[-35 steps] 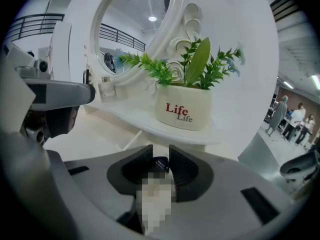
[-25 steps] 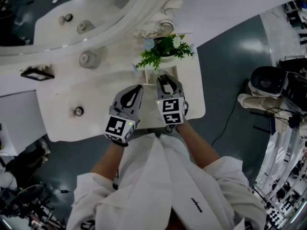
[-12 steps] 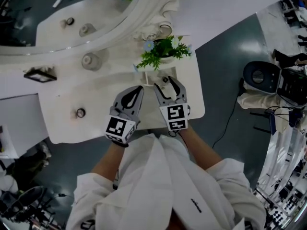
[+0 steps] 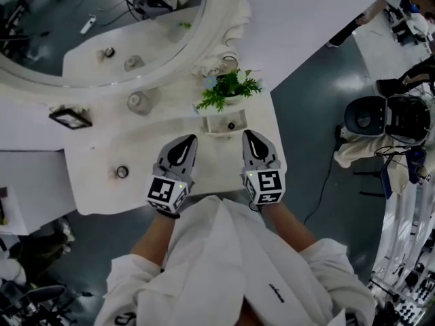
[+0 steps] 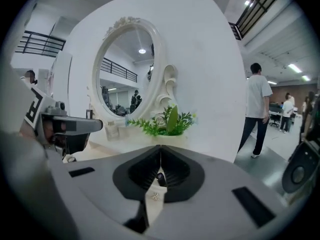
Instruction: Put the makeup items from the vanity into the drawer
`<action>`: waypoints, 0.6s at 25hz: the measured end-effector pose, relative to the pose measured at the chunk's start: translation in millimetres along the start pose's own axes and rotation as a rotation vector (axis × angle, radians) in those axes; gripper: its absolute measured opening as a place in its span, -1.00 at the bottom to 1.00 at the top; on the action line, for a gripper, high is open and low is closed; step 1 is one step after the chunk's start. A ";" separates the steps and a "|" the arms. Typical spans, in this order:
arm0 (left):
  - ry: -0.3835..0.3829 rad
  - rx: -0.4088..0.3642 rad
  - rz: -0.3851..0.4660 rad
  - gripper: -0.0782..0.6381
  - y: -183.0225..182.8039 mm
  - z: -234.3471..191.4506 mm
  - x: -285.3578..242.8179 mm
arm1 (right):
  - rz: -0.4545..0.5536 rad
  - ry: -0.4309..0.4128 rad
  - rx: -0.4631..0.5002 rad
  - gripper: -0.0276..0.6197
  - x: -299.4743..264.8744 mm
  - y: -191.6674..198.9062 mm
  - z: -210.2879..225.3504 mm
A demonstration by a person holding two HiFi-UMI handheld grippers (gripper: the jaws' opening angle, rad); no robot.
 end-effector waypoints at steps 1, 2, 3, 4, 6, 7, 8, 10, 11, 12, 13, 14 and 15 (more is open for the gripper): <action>-0.007 -0.004 0.005 -0.71 -2.9 -1.5 4.9 | 0.013 -0.005 -0.009 -0.86 5.6 -2.9 -1.6; -0.014 -0.009 0.012 -0.71 -6.6 -3.2 9.8 | 0.026 -0.015 -0.019 -0.86 11.1 -6.1 -3.7; -0.022 -0.014 0.020 -0.71 -10.7 -4.9 15.0 | 0.039 -0.026 -0.031 -0.86 16.6 -9.6 -6.0; -0.030 -0.019 0.030 -0.71 -15.0 -6.8 20.5 | 0.053 -0.037 -0.044 -0.86 22.5 -13.2 -8.4; -0.050 -0.029 0.046 -0.71 -23.4 -11.2 32.5 | 0.086 -0.053 -0.063 -0.86 34.5 -20.8 -13.7; -0.062 -0.034 0.053 -0.71 -27.4 -14.0 38.8 | 0.102 -0.059 -0.067 -0.86 40.2 -24.6 -16.6; -0.076 -0.041 0.060 -0.71 -31.4 -17.3 44.8 | 0.118 -0.066 -0.068 -0.86 45.4 -28.4 -19.6; -0.103 -0.061 0.075 -0.71 -39.5 -24.4 55.2 | 0.144 -0.078 -0.068 -0.86 54.5 -35.5 -24.6; -0.117 -0.072 0.082 -0.71 -43.5 -27.7 59.8 | 0.155 -0.082 -0.068 -0.86 58.6 -38.4 -26.4; -0.131 -0.080 0.089 -0.71 -47.2 -30.7 64.3 | 0.163 -0.085 -0.068 -0.86 62.4 -40.5 -27.7; -0.145 -0.085 0.096 -0.71 -50.5 -33.2 69.2 | 0.168 -0.088 -0.066 -0.86 66.0 -42.0 -28.8; -0.159 -0.089 0.102 -0.71 -53.5 -35.5 74.7 | 0.173 -0.090 -0.063 -0.86 69.2 -43.0 -30.2; -0.173 -0.094 0.108 -0.71 -56.1 -37.6 80.4 | 0.177 -0.091 -0.058 -0.86 71.7 -44.1 -31.6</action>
Point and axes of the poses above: the fingertips, and each gripper's own axes: x backward along the fingers, z to its right, y out of its underside, the point moved 10 cm from there along x, backward along the fingers, and after that the axes turned 14 degrees about -x, right-handed, at the moved point
